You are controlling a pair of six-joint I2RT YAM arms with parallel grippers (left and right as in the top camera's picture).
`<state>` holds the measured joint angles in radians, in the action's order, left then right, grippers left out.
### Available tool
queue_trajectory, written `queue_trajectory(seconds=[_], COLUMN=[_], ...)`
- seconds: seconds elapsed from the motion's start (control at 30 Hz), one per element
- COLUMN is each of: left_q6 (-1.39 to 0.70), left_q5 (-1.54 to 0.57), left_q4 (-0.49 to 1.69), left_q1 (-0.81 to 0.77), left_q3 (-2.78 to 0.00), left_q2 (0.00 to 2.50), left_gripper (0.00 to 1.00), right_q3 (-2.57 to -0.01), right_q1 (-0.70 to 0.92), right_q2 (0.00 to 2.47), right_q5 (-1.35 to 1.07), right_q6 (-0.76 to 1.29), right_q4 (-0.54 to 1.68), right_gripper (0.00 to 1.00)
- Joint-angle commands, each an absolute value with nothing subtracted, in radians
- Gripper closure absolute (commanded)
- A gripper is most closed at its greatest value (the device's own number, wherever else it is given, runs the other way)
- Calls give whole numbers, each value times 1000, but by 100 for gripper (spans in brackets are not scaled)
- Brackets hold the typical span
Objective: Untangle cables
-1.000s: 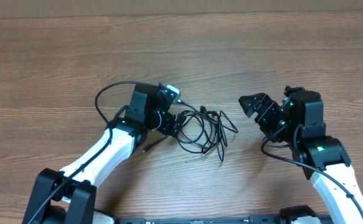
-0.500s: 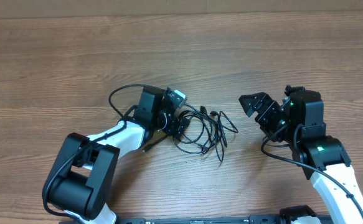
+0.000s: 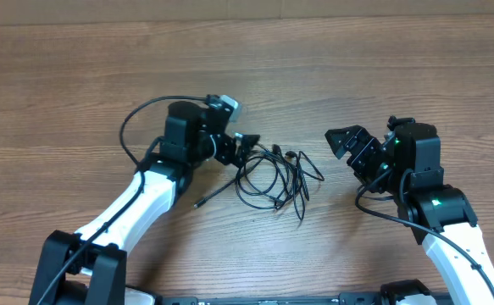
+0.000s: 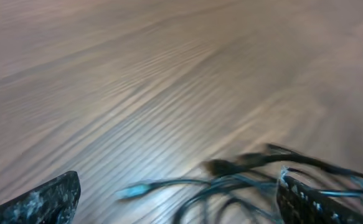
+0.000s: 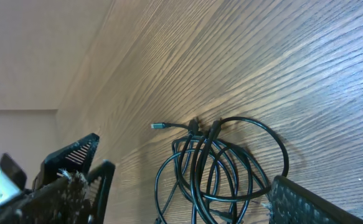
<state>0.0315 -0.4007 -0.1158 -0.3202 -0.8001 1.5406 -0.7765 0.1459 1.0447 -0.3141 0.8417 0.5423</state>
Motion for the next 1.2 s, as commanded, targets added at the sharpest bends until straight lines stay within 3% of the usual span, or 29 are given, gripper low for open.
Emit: queue_trajectory(seconds=[0.0, 0.2, 0.33, 0.7, 0.8, 1.0, 1.07, 1.1, 1.17], left_q6=[-7, 34, 201, 259, 259, 260, 260, 260, 259], left_q5=[-148, -112, -332, -272, -187, -132, -123, -123, -124], left_q4=[-31, 10, -13, -85, -86, -86, -85, -83, -83], left_q1=[-313, -315, -315, -402, -426, -446, -449, -448, -448], left_q3=[-813, -813, -813, -813, -813, -813, -813, -813, -813], left_q2=[1553, 1657, 1744, 1845, 1846, 1846, 1846, 1846, 1846], left_gripper=[0, 0, 0, 1, 16, 23, 30, 36, 66], right_q3=[-772, -772, -772, -772, -772, -772, -772, -772, -772], right_q1=[150, 150, 150, 150, 150, 150, 150, 150, 150], right_q2=[1044, 1044, 1044, 1044, 1044, 1044, 1044, 1044, 1044], right_q5=[-307, -307, -307, -307, -307, -308, -308, -308, -308], right_q6=[845, 845, 845, 846, 845, 846, 846, 846, 846], right_q4=[537, 537, 537, 537, 537, 537, 537, 537, 537], right_gripper=[6, 6, 6, 6, 6, 6, 6, 6, 6])
